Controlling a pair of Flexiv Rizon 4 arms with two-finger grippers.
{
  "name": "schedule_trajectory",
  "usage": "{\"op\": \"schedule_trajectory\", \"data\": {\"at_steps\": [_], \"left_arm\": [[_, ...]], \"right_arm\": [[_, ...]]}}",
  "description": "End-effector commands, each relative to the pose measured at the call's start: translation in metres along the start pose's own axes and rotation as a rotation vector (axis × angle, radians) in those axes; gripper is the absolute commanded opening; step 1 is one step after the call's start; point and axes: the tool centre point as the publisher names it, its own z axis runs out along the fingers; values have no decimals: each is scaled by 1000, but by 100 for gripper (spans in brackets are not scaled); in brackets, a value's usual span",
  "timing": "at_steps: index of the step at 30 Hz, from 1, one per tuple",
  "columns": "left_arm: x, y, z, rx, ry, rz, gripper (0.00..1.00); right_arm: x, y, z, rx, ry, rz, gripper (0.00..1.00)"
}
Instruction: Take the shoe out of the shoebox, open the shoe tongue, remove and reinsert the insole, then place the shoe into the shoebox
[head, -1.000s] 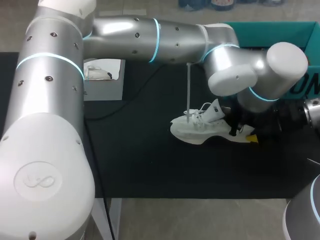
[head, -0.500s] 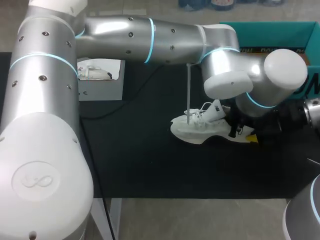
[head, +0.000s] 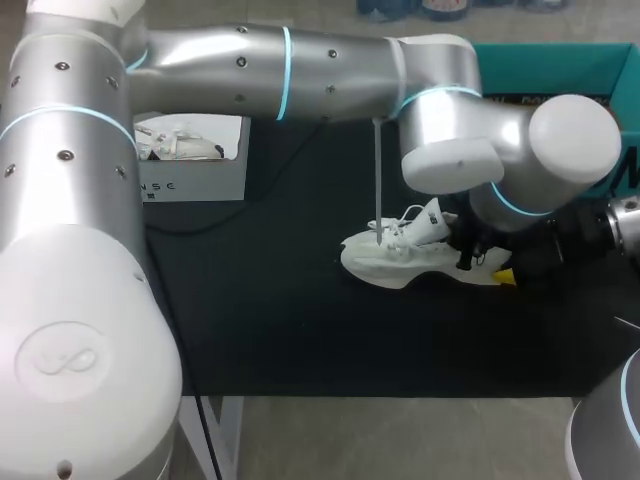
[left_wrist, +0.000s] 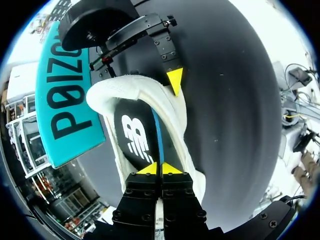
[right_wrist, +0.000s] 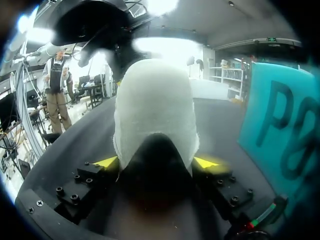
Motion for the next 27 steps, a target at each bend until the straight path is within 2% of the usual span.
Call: {"op": "schedule_trajectory", "data": {"at_steps": [1,7,11,27], "left_arm": [[3,12,-13,7,-19,-10,0],[4,18,-26,22,-42,-32,0],[3,15,-31,34,-53,-30,0],[-2,-25,-50,82,-86,35,0]], "right_arm": [[0,-4,4,2,-2,2,0],[0,-4,4,2,-2,2,0],[0,-4,4,2,-2,2,0],[0,-4,4,2,-2,2,0]]}}
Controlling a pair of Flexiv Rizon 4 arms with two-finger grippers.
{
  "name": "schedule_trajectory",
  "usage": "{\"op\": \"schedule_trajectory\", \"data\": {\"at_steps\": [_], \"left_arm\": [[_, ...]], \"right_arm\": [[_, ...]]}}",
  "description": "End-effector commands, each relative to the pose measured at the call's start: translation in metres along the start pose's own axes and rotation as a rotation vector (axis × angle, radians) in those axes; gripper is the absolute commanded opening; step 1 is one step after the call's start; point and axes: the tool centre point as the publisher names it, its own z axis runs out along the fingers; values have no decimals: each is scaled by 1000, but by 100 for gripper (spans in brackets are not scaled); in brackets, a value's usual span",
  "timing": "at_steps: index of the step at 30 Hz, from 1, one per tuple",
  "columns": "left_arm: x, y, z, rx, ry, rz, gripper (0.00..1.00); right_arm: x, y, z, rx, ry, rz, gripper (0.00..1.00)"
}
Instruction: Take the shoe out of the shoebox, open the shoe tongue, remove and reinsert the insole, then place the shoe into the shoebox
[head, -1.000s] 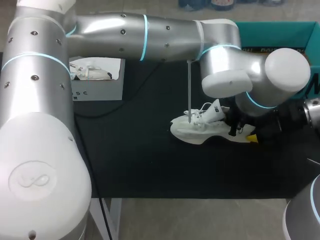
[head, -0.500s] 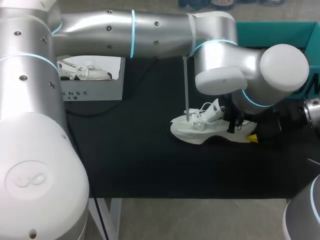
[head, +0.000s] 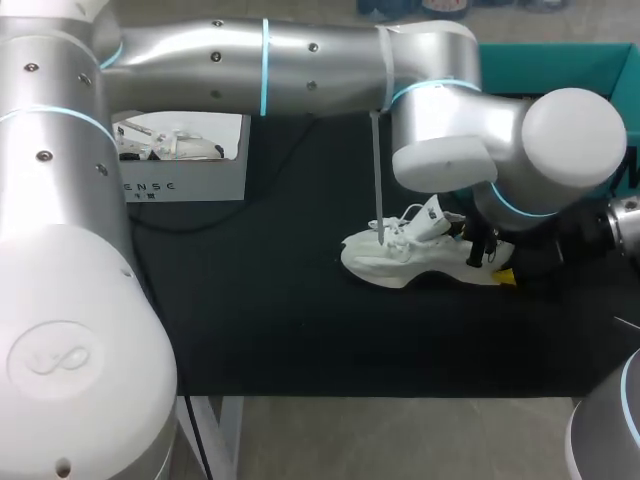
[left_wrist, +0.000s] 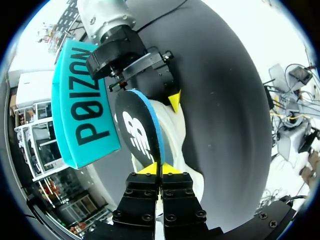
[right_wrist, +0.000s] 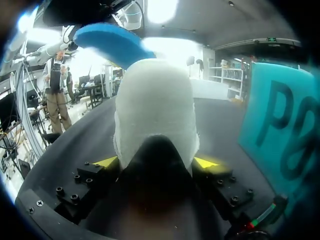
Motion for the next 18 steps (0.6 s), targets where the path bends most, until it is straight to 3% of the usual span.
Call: {"op": "schedule_trajectory", "data": {"at_steps": [1,8,17,18], "left_arm": [[-2,-14,-2,-5,-2,12,0],[-3,-28,-1,13,5,25,0],[-2,-30,-2,31,11,28,0],[-2,-30,-2,32,12,28,7]], "right_arm": [[0,-3,4,2,-2,1,0],[0,-3,4,2,-2,1,0],[0,-3,4,2,-2,1,0],[0,-3,4,2,-2,1,0]]}}
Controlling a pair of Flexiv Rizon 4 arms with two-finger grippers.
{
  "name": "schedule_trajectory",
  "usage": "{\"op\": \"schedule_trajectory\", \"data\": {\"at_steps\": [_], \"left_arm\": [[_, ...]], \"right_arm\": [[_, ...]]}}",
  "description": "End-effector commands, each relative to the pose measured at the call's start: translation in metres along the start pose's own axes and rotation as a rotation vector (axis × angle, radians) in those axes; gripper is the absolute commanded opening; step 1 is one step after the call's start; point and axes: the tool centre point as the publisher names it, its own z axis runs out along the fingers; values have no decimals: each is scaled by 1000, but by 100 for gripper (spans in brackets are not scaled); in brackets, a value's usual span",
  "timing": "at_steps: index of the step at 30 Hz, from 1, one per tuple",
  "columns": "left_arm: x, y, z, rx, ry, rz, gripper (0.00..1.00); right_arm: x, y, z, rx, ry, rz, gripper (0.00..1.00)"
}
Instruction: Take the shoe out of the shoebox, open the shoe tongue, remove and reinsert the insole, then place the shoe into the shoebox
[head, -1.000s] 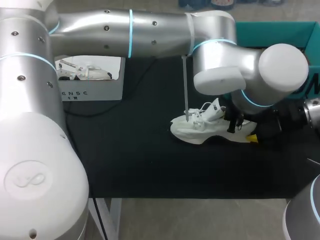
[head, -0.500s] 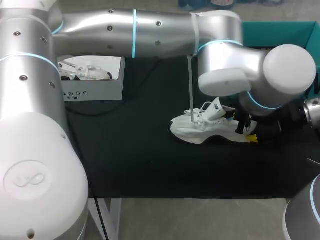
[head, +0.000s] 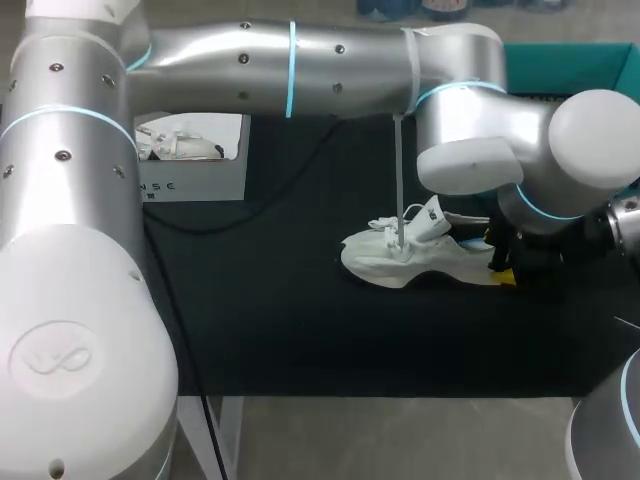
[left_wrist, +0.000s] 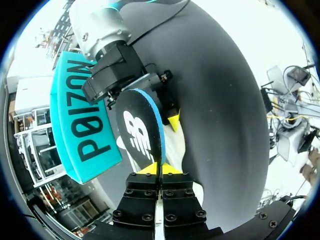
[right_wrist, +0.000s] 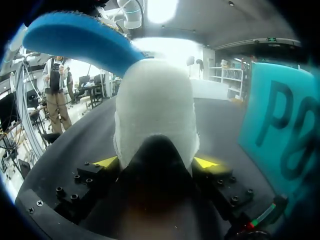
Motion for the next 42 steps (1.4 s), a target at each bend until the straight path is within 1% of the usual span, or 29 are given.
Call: {"op": "schedule_trajectory", "data": {"at_steps": [1,2,4,5,9,17,25,33,36,38,39,42], "left_arm": [[0,3,0,7,1,-1,25],[0,3,0,7,1,-2,28],[1,4,0,7,1,-6,29],[1,5,0,9,2,-10,32],[3,8,2,4,6,-17,38],[0,14,10,-10,6,-34,33],[-6,9,16,-19,-7,-47,27],[-8,2,19,-5,-11,-56,27],[-9,1,20,-3,-15,-63,24],[-9,1,20,-4,-20,-71,5],[-10,2,20,-3,-21,-73,0],[-11,4,20,2,-22,-78,0]], "right_arm": [[0,-3,4,2,-2,1,0],[0,-3,4,2,-2,1,0],[0,-3,4,2,-2,1,0],[0,-3,4,2,-2,1,0],[0,-3,4,2,-2,1,0],[0,-3,4,2,-2,1,0],[0,-3,4,2,-2,1,0],[0,-3,4,2,-2,1,0],[0,-3,4,2,-2,1,0],[0,-3,4,2,-2,1,0],[0,-3,4,2,-2,1,0],[0,-3,4,2,-2,1,0]]}}
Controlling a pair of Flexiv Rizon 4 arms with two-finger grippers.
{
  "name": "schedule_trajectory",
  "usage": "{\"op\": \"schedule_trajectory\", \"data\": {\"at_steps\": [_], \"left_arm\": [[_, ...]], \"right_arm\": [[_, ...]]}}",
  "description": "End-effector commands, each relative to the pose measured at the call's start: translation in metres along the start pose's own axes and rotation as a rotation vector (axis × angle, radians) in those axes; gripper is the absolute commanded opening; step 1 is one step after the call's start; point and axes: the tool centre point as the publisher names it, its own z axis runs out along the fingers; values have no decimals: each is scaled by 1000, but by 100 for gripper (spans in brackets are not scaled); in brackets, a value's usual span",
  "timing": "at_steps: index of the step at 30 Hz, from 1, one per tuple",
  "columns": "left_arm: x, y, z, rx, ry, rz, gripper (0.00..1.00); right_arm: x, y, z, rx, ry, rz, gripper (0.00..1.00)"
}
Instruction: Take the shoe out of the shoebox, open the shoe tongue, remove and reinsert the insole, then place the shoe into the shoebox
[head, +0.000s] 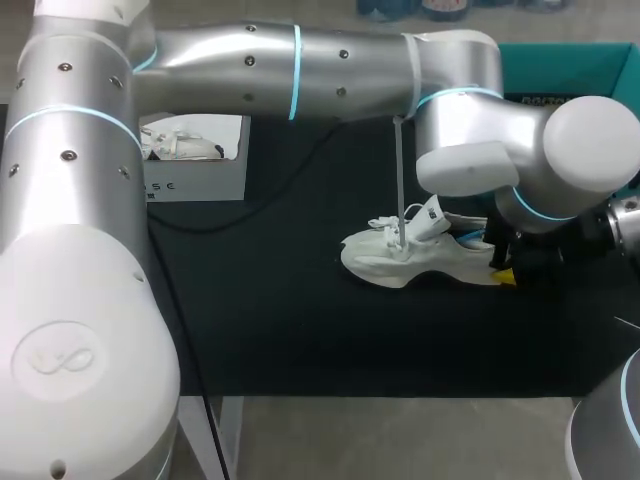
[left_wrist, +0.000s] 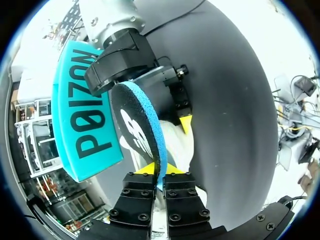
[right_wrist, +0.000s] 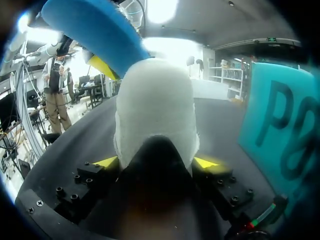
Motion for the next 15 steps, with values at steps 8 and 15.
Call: {"op": "schedule_trajectory", "data": {"at_steps": [8,15], "left_arm": [[1,-3,-21,67,-15,6,0],[-5,-21,-63,198,-2,37,0]], "right_arm": [[0,-3,4,2,-2,1,0],[0,-3,4,2,-2,1,0]]}}
